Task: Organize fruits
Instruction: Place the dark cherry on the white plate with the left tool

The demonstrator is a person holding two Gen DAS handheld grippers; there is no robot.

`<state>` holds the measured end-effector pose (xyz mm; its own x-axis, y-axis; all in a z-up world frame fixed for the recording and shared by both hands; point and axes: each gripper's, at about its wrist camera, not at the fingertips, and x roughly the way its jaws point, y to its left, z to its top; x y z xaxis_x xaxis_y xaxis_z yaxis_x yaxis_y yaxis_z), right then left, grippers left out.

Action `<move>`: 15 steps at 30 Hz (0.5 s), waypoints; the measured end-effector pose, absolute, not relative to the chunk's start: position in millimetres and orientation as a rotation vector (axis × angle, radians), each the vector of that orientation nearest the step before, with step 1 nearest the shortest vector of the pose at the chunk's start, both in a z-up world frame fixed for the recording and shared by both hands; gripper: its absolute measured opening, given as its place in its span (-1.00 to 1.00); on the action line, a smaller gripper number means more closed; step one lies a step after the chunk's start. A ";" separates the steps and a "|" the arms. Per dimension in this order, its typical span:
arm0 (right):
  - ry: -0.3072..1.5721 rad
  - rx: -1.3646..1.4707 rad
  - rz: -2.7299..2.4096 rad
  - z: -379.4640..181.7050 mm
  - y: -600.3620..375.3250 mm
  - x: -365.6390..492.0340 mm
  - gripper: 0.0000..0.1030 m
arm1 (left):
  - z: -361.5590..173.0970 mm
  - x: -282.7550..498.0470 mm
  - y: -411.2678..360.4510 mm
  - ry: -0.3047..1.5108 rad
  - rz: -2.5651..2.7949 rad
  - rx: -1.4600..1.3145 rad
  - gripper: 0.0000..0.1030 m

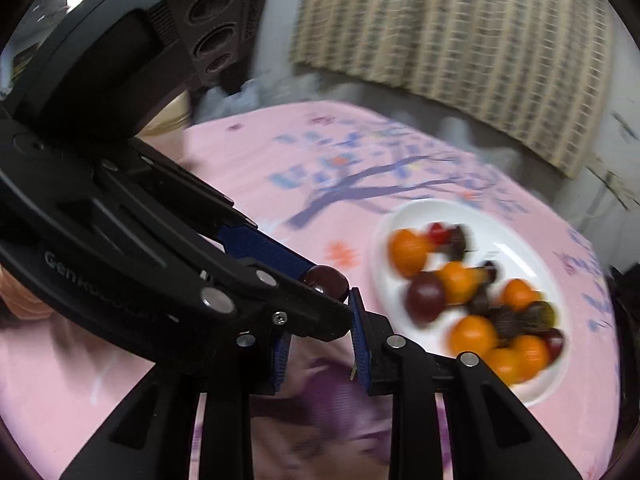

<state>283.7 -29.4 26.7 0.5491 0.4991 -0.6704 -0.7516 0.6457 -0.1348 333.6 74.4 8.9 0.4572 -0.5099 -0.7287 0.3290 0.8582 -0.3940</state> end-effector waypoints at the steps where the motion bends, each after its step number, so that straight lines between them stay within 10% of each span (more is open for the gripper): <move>1: 0.632 -0.410 0.738 31.6 -39.2 294.9 -0.47 | 15.1 347.4 64.3 0.955 -0.538 -0.191 -0.31; 8: 0.636 -0.266 0.581 34.6 -91.4 380.9 -0.41 | 20.1 444.0 18.7 0.954 -0.556 -0.183 -0.30; 10: 0.665 -0.210 0.565 30.2 -103.5 397.1 0.47 | 17.9 455.7 19.3 0.943 -0.434 -0.168 0.10; 11: 0.665 -0.190 0.541 30.0 -109.2 399.5 0.57 | 18.1 457.4 22.9 0.928 -0.363 -0.160 0.52; 15: 0.671 -0.135 0.502 36.2 -131.2 400.0 0.68 | 26.2 431.2 44.3 0.839 -0.149 -0.185 0.66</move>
